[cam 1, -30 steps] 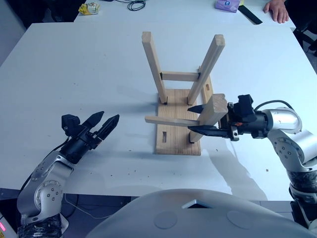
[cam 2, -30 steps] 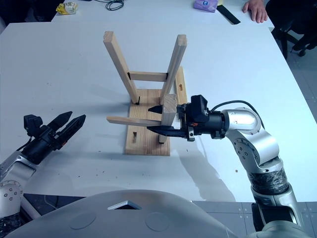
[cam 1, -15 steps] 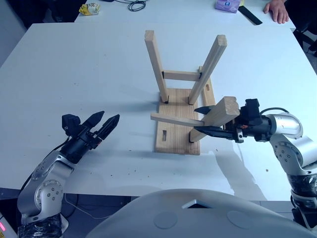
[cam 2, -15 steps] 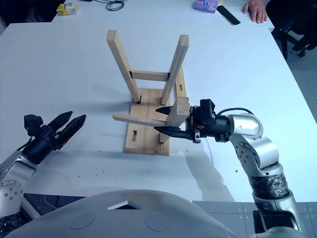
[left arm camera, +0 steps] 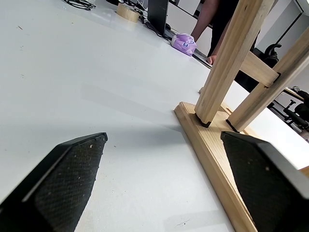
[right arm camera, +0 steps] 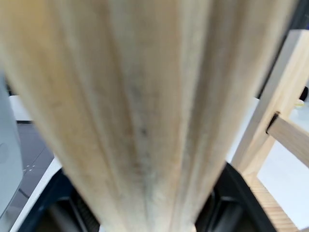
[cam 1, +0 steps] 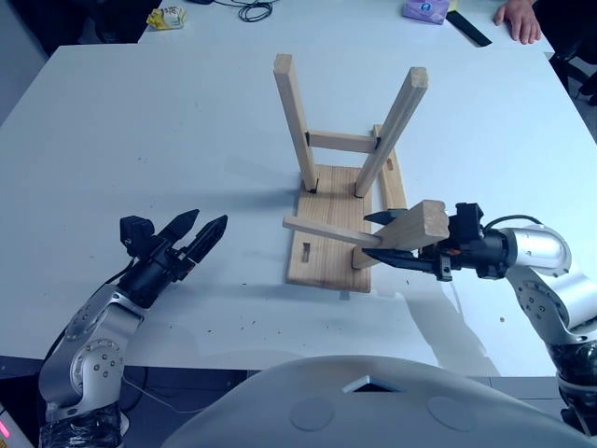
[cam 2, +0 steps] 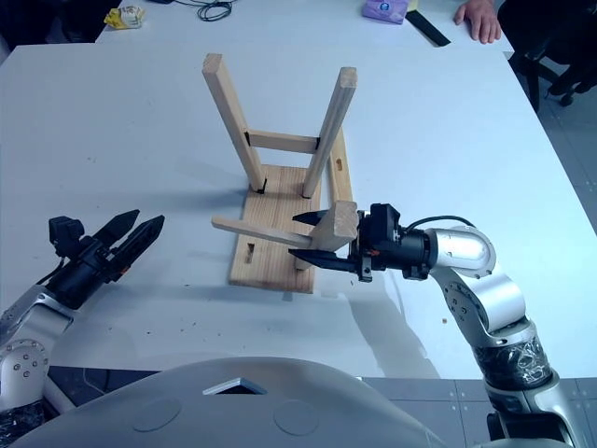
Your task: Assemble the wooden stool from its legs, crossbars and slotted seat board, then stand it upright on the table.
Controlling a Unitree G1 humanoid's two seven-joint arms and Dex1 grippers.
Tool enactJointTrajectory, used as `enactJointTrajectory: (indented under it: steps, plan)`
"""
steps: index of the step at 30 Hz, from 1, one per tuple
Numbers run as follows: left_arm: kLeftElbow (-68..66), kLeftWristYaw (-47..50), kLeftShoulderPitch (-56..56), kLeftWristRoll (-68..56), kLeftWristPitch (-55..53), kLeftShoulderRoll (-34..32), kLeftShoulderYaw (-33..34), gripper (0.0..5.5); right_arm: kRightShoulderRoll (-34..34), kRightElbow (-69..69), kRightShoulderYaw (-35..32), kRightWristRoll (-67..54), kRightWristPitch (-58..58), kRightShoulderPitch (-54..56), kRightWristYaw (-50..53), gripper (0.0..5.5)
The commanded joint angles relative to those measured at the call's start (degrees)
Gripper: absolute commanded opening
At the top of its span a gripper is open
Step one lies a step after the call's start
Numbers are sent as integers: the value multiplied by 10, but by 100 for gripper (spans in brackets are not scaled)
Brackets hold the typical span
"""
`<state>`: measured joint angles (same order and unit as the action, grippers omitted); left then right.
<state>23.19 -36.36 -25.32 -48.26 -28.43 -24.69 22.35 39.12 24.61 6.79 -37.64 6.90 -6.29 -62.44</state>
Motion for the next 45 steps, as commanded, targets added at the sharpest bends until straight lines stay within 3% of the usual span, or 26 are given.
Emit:
enactJointTrajectory:
  steps: [1, 21, 25, 39, 45]
  plan:
    - [0, 5, 8, 6, -3, -3, -2, 436, 13, -82, 17, 39, 64, -32, 19, 204]
    - [6, 12, 10, 13, 10, 16, -10, 436, 58, -70, 110, 97, 94, 32, 21, 204]
    - [10, 14, 21, 10, 8, 17, -10, 436, 47, -98, 101, 56, 129, 49, 29, 204]
    - [-4, 21, 57, 21, 18, 32, -17, 436, 46, -171, 144, 120, 80, 104, 18, 204]
    - [-12, 29, 60, 19, 25, 38, -14, 436, 36, -170, 121, 80, 83, 134, 21, 204]
